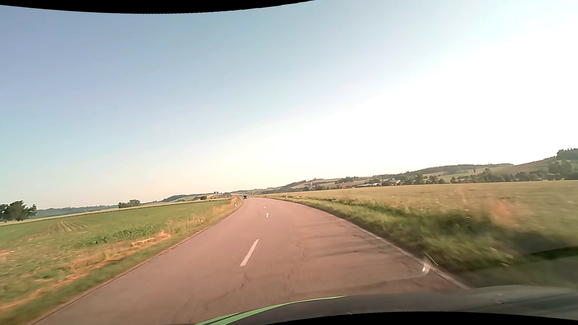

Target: Follow the waypoints while adhering to traffic rules and regulations

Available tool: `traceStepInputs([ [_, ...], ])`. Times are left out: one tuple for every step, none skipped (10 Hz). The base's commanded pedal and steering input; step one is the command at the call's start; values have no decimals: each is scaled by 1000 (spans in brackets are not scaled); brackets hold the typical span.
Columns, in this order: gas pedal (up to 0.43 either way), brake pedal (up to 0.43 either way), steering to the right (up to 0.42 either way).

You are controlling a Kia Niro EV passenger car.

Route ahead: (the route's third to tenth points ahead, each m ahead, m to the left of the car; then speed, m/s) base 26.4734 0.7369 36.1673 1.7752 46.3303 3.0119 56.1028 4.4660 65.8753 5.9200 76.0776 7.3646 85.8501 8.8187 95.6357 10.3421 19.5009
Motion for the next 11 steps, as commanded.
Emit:
traceStepInputs([
  [169, 0, -20],
  [169, 0, -20],
  [169, 0, -20],
  [169, 0, -21],
  [169, 0, -20],
  [169, 0, -21],
  [169, 0, -21],
  [169, 0, -20],
  [169, 0, -19],
  [169, 0, -18],
  [169, 0, -17],
])
